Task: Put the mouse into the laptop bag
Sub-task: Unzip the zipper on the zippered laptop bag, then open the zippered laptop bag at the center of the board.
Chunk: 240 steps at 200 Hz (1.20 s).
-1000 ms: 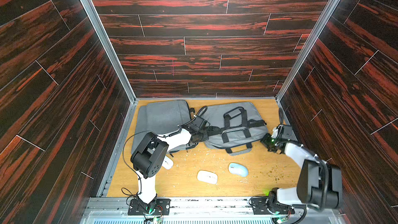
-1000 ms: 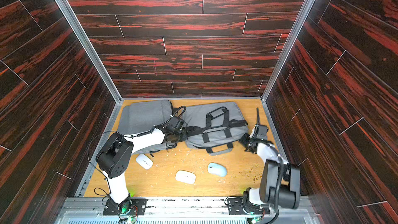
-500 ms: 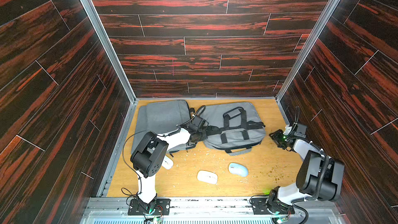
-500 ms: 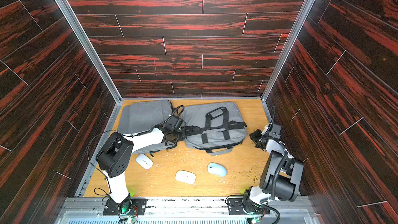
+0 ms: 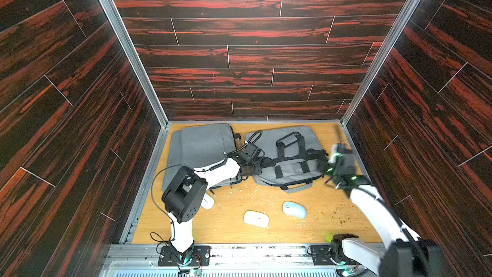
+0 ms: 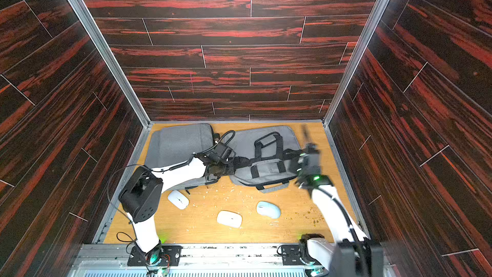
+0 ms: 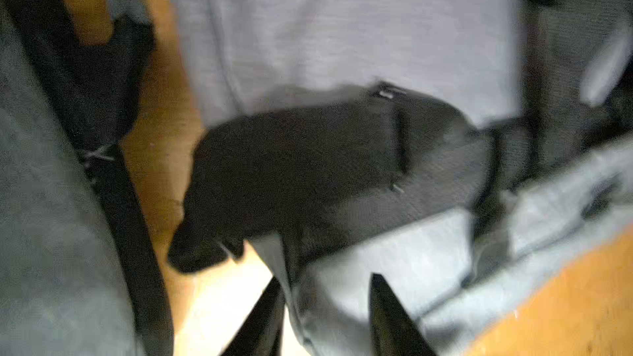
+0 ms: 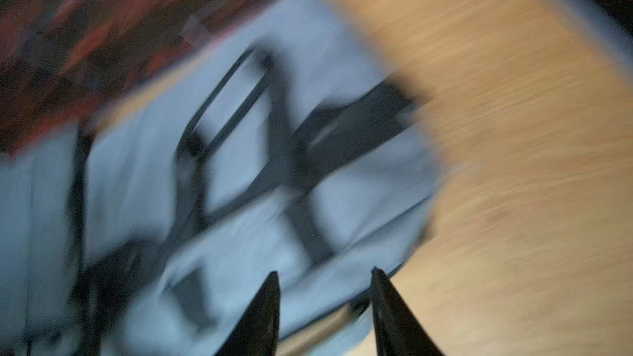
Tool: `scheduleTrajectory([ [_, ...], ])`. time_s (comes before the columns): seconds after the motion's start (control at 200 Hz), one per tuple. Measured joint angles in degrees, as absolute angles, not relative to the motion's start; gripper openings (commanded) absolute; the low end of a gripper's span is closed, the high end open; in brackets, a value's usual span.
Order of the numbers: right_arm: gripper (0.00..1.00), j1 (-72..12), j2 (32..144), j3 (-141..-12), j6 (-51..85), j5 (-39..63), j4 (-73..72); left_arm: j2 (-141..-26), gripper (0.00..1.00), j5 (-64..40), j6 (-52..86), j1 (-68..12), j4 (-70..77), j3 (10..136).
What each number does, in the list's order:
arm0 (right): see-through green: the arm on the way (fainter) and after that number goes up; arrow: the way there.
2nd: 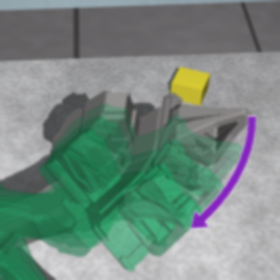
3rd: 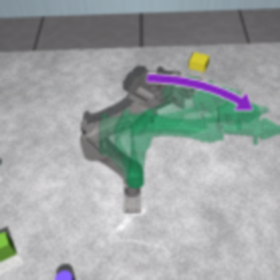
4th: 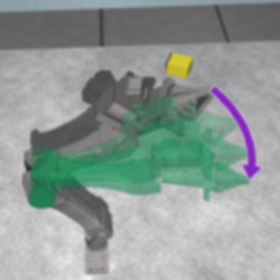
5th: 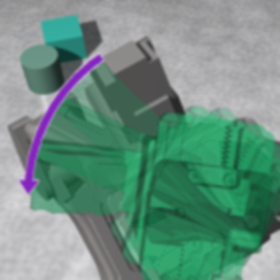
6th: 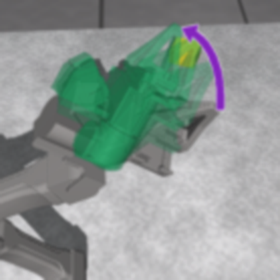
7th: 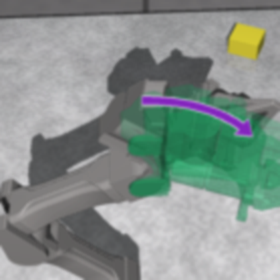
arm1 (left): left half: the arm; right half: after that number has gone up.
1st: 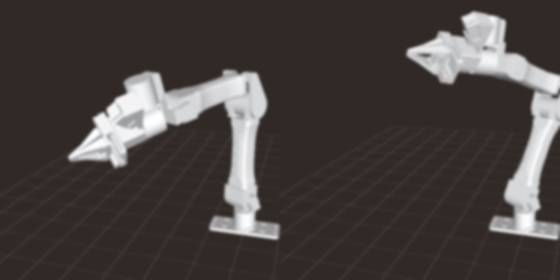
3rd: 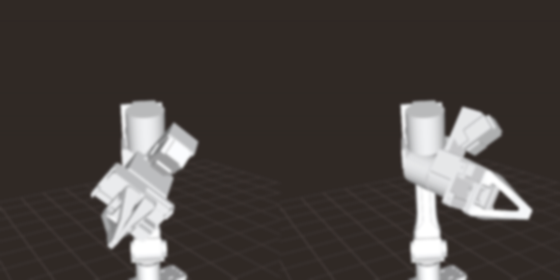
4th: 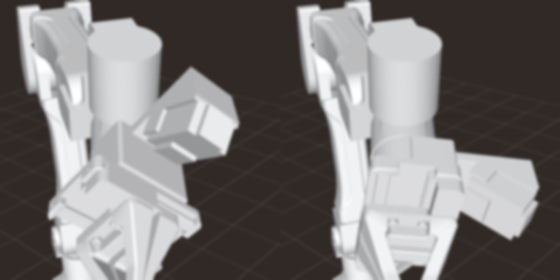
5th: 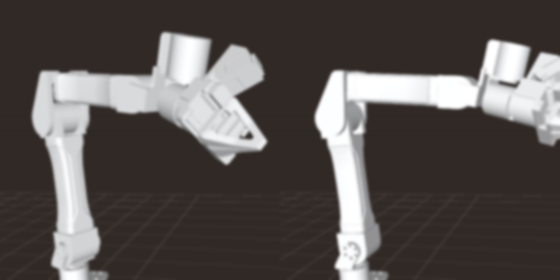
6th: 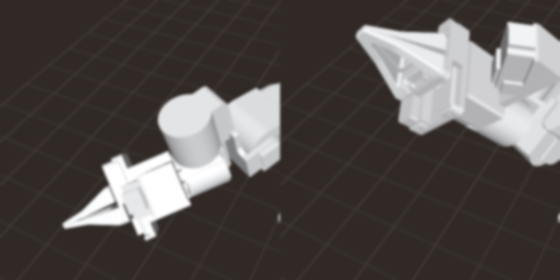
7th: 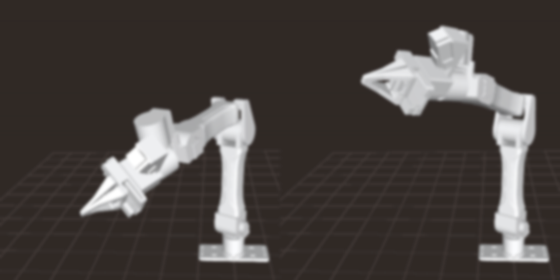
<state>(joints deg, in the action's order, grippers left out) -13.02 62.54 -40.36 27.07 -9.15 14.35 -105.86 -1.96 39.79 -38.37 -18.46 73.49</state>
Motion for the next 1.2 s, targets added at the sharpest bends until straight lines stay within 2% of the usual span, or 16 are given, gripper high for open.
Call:
scheduleTrajectory([
  [0.225,0.45,-38.22,61.60,-35.18,28.42,-13.28,17.17,-98.28,0.48,-2.13,38.24,-38.30,-19.55,72.31],
  [0.311,0.46,-44.75,61.60,-35.18,28.69,-14.50,17.43,-96.33,0.48,-2.66,38.15,-37.23,-19.92,70.37],
  [0.436,0.56,-50.46,62.35,-35.35,30.70,-17.39,20.40,-94.17,0.53,-3.27,38.46,-33.50,-20.67,66.48],
  [0.481,0.65,-51.16,63.00,-35.48,32.53,-18.48,22.33,-93.14,0.56,-3.16,38.28,-32.38,-21.45,65.36],
  [0.496,0.73,-51.20,63.26,-35.51,32.80,-18.87,23.09,-92.86,0.56,-3.03,38.30,-32.03,-21.67,65.08],
  [0.521,0.95,-51.33,63.53,-35.51,34.35,-19.22,23.99,-92.25,0.57,-3.03,37.95,-31.40,-22.02,64.73],
  [0.541,0.98,-51.37,63.75,-35.51,34.79,-19.79,25.08,-91.88,0.57,-3.22,37.80,-31.11,-22.22,64.64],
  [0.666,0.98,-51.42,63.83,-34.94,40.32,-21.50,29.26,-89.80,0.60,-5.69,34.63,-32.23,-21.87,64.73],
  [0.797,0.98,-51.42,60.84,-33.19,46.11,-24.71,31.73,-89.73,0.59,-4.19,28.29,-38.68,-22.90,66.59],
  [0.937,0.98,-51.40,52.36,-32.49,50.02,-29.54,34.13,-91.24,0.57,-0.40,20.80,-44.62,-22.70,67.24],
  [1.002,0.98,-51.40,49.60,-32.73,50.63,-30.76,34.81,-92.88,0.58,2.48,17.32,-45.67,-22.61,67.11],
  [1.057,0.95,-51.37,48.69,-33.19,50.92,-31.29,35.81,-94.28,0.62,4.62,14.68,-45.87,-22.28,66.48],
  [1.202,0.92,-51.11,48.84,-34.63,51.55,-30.68,38.50,-98.39,0.63,10.09,9.63,-46.94,-22.17,66.41],
])
